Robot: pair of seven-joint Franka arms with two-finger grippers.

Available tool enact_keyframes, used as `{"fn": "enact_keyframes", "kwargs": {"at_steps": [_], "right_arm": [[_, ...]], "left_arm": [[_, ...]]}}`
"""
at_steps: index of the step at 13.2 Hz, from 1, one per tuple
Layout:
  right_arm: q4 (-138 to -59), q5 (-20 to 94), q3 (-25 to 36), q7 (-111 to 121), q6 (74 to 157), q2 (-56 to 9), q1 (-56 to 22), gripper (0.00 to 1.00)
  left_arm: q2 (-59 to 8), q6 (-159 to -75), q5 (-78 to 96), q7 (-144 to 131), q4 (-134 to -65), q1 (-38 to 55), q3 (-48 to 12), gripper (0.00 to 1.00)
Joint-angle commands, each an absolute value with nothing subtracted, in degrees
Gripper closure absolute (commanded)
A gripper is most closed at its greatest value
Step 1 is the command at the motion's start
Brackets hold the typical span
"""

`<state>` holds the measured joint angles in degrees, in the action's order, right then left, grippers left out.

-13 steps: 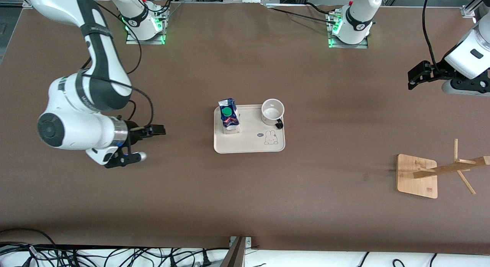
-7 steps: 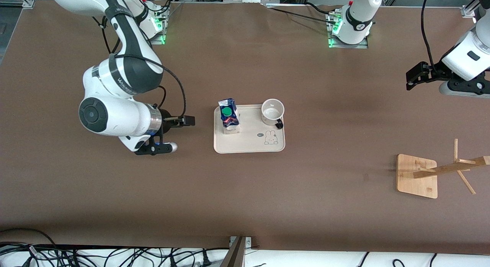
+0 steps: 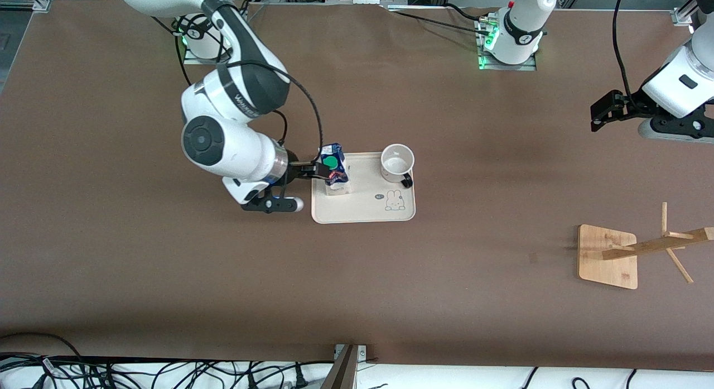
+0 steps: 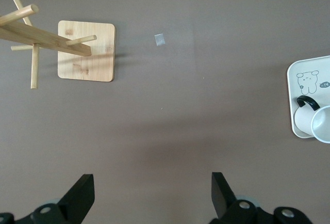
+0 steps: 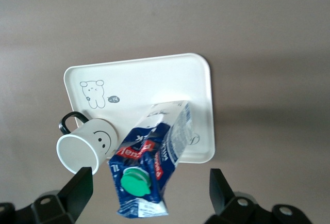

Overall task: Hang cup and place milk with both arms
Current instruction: 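Close the right gripper around the blue milk carton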

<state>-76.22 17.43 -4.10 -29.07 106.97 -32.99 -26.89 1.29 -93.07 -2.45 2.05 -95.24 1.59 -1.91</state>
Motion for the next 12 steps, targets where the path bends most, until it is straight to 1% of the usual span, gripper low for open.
{"fn": "enact_keyframes", "kwargs": {"at_steps": [1, 6, 12], "right_arm": [[-76.6, 17.8, -3.8, -30.2, 107.7, -33.7, -28.5, 0.0], [-77.6, 17.1, -3.6, -29.8, 107.4, -34.4, -31.4, 0.0], [-78.0, 14.2, -3.6, -28.9, 107.6, -35.4, -31.9, 0.0]], "left_arm": [[0.5, -91.5, -1.5, 2.5, -93.4, 1.3, -2.2, 0.0], [0.5, -91.5, -1.5, 2.5, -93.4, 1.3, -2.2, 0.0], [0.5, -91.5, -1.5, 2.5, -93.4, 1.3, -2.2, 0.0]]}}
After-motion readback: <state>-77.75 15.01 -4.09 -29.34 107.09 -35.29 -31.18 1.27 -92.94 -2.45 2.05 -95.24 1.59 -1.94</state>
